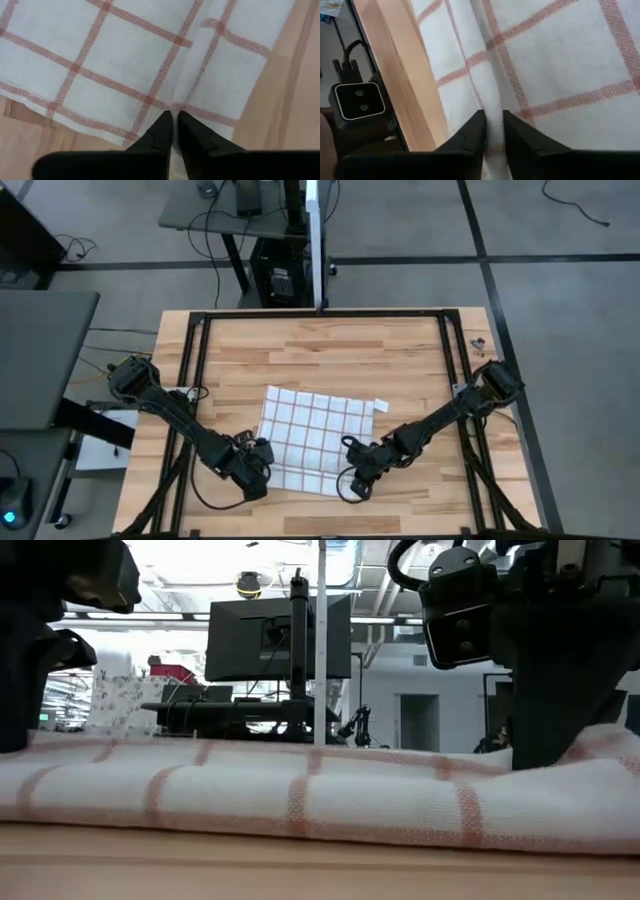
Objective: Roll towel
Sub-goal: Roll the white towel
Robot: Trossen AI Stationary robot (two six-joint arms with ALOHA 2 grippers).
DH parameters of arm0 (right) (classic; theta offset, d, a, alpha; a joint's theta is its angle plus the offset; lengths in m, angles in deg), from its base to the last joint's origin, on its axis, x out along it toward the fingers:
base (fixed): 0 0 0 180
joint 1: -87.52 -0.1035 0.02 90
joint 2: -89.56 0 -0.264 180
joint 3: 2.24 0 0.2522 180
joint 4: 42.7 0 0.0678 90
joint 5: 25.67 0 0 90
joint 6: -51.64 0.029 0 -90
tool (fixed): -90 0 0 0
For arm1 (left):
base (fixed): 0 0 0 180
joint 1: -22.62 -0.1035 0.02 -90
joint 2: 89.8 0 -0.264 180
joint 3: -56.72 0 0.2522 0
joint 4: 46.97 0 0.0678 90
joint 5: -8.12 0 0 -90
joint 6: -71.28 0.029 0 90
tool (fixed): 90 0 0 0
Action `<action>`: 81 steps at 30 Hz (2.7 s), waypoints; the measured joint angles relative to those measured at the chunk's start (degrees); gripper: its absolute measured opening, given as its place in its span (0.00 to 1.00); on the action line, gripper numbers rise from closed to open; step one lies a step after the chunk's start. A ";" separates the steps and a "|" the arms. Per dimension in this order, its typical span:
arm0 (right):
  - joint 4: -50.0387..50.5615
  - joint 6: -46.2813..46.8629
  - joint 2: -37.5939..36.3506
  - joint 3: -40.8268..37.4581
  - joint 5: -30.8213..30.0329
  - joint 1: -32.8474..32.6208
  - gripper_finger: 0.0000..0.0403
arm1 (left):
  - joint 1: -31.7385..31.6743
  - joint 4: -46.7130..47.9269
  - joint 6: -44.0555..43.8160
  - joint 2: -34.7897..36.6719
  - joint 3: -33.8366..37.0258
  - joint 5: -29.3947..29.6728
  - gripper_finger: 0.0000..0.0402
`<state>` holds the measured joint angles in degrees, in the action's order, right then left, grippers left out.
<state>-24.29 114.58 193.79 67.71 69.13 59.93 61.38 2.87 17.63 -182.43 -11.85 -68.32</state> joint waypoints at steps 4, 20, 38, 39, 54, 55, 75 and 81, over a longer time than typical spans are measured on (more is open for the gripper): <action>0.07 -2.26 0.00 0.00 1.26 1.51 0.30 | -0.23 0.43 0.80 0.01 -0.17 0.02 0.18; -5.22 -8.85 -12.25 0.09 -4.18 -0.43 0.42 | 3.49 14.09 8.70 0.12 -15.11 6.86 0.23; -8.04 -12.95 4.06 0.57 -17.02 -9.36 0.36 | 1.78 0.22 6.38 -0.26 0.67 5.11 0.23; -6.26 -13.34 4.36 0.55 -17.02 -9.43 0.36 | 1.32 -0.43 6.58 -0.25 1.22 5.07 0.23; 5.22 -14.51 -8.18 0.56 -14.51 -8.27 0.33 | -2.48 6.52 7.19 4.77 -5.77 3.63 0.23; 5.21 -14.00 -9.38 0.57 -14.49 -8.25 0.33 | -2.80 5.80 7.35 5.17 -6.67 3.66 0.23; 29.14 -34.14 -8.88 19.93 -20.34 -13.28 0.60 | 2.85 15.56 21.33 -0.61 -29.56 7.06 0.42; 30.99 -30.53 0.25 22.78 -32.86 -17.00 0.64 | 8.68 18.78 14.96 -9.07 -30.97 13.28 0.46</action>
<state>6.70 84.05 194.04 90.48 36.27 42.93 70.06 21.66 32.60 -191.50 -42.82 -55.04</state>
